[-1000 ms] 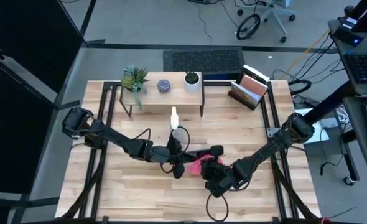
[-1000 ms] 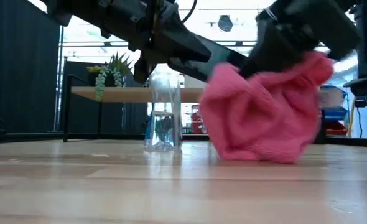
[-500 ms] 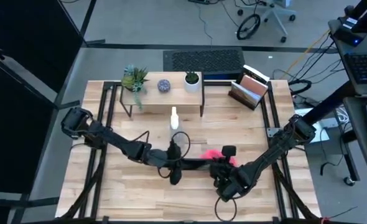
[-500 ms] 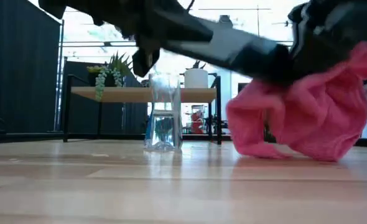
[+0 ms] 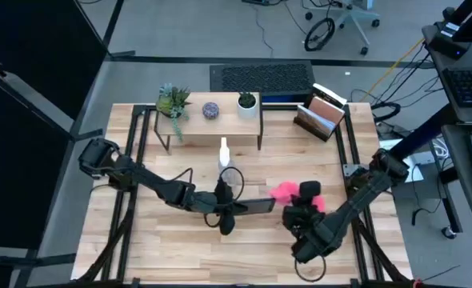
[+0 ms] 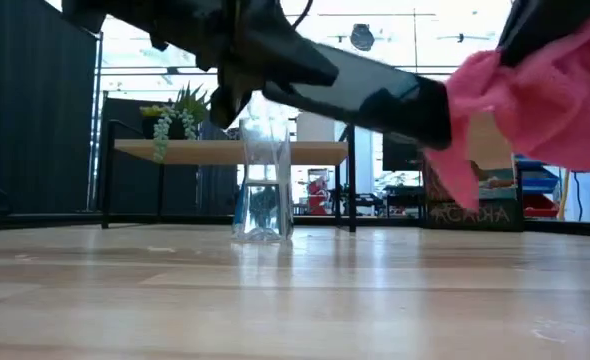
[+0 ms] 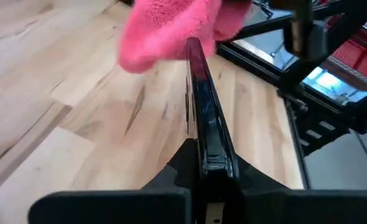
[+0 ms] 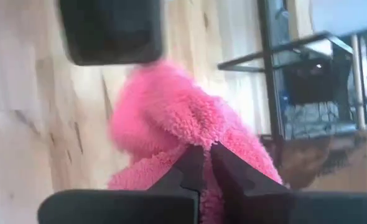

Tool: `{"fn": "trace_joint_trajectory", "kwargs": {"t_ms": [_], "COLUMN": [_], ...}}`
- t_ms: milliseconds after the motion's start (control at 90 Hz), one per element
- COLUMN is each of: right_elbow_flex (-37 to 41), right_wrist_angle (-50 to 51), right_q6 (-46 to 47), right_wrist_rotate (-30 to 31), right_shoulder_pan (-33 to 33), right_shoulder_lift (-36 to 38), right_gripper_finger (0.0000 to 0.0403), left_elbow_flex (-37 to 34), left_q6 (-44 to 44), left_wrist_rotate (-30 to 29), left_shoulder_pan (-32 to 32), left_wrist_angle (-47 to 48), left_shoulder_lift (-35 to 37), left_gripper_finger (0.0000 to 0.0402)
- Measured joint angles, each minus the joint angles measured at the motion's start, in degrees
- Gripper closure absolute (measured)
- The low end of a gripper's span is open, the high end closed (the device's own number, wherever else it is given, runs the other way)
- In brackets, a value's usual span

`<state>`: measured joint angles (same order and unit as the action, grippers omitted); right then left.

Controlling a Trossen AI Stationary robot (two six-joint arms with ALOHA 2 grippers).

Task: Apply microfiber cloth
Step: Wipe the black cellphone with the pink microfiber cloth

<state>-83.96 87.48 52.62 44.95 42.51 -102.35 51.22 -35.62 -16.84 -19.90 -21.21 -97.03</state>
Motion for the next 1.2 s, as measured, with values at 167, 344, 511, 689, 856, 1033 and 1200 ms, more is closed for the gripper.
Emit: {"fn": "trace_joint_trajectory", "kwargs": {"t_ms": [167, 344, 511, 689, 856, 1033, 1200], "right_elbow_flex": [0.0, 0.0, 0.0, 0.0, -0.1, -0.2, 0.0], "right_wrist_angle": [-12.9, -34.7, -52.4, -55.3, -53.6, -44.8, -32.7], "right_q6": [-6.3, -24.7, -42.7, -47.2, -46.0, -39.4, -29.1], "right_wrist_rotate": [2.9, 8.2, 9.0, 7.3, 5.0, 4.6, 3.8], "right_shoulder_pan": [0.3, -1.0, -4.7, -9.1, -10.2, -9.6, -7.5], "right_shoulder_lift": [0.0, 0.0, -0.1, -0.9, -4.1, -5.7, -5.9], "right_gripper_finger": [0.0403, 0.0403, 0.0403, 0.0403, 0.0403, 0.0403, 0.0403], "left_elbow_flex": [0.0, 0.0, 0.0, 0.0, -0.3, -0.3, -0.3], "left_q6": [0.0, 0.0, 0.0, 0.1, 2.7, 3.1, 3.2], "left_wrist_rotate": [-0.3, -0.7, -0.7, -0.6, -0.6, -0.9, -1.5], "left_shoulder_pan": [0.4, 0.4, 0.4, 0.0, -1.2, -1.3, -1.3], "left_wrist_angle": [-0.3, -0.1, -0.4, -0.6, -4.3, -4.0, -5.3], "left_shoulder_lift": [0.0, 0.0, 0.0, 0.0, -0.2, -0.4, -0.2], "left_gripper_finger": [0.0397, 0.0397, 0.0397, 0.0397, 0.0397, 0.0397, 0.0397]}}
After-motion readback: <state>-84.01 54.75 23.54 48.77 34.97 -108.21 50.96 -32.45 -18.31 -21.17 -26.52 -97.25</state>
